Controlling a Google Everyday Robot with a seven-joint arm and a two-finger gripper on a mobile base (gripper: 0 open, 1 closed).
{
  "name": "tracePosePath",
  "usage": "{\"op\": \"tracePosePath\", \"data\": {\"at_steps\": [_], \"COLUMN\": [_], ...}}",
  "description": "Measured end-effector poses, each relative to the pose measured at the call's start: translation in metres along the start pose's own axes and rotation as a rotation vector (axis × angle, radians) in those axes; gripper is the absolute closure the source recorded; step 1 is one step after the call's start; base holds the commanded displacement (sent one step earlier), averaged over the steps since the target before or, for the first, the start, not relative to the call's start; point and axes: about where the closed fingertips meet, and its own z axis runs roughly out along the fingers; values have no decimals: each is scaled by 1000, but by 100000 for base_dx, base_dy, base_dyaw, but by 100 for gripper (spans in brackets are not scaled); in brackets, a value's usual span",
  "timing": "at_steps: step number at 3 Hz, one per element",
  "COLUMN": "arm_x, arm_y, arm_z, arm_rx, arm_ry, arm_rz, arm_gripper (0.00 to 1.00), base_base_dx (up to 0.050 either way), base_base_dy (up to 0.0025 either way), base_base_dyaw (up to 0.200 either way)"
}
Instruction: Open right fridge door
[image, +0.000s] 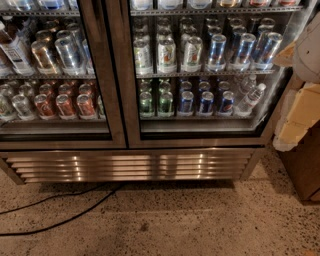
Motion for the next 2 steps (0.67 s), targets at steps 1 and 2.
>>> {"op": "tracePosePath", "data": {"at_steps": [1,2], "arm_x": [0,-3], "arm_y": [0,0], "arm_z": [0,4], "arm_rx": [0,-28], "arm_ry": [0,-49], "arm_rz": [0,-4], "arm_gripper": [0,0], "base_base_dx": [0,0], "base_base_dy": [0,0], "base_base_dyaw": [0,0]}}
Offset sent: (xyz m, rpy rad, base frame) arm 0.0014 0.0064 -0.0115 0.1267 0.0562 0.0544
